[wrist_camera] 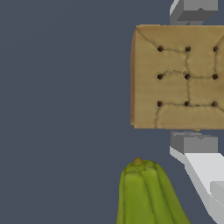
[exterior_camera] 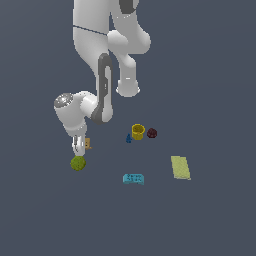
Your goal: Pick up a designated object from a clutter of objects.
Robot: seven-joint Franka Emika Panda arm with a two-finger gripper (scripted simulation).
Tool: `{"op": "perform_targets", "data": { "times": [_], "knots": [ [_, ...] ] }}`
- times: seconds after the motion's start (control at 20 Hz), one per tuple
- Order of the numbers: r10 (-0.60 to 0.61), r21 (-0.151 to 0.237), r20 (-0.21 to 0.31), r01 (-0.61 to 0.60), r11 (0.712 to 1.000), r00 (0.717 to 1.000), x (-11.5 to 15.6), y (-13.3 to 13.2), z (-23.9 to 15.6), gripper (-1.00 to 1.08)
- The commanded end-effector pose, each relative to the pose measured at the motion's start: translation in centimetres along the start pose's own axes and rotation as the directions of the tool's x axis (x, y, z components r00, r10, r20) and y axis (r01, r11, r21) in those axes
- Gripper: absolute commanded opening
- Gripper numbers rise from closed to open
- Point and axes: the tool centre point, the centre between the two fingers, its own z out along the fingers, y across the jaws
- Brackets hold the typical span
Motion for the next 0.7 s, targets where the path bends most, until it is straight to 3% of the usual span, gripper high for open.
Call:
{"op": "perform_targets", "data": {
  "times": [0.0,0.65],
  "knots": [
    [-0.001,0.001,0.0,0.001,1.0,1.0,-0.2,0.0,-0.3,-1.0],
    [-0.001,-0.001,0.004,0.001,1.0,1.0,-3.6,0.5,-5.4,-1.0]
  ]
}}
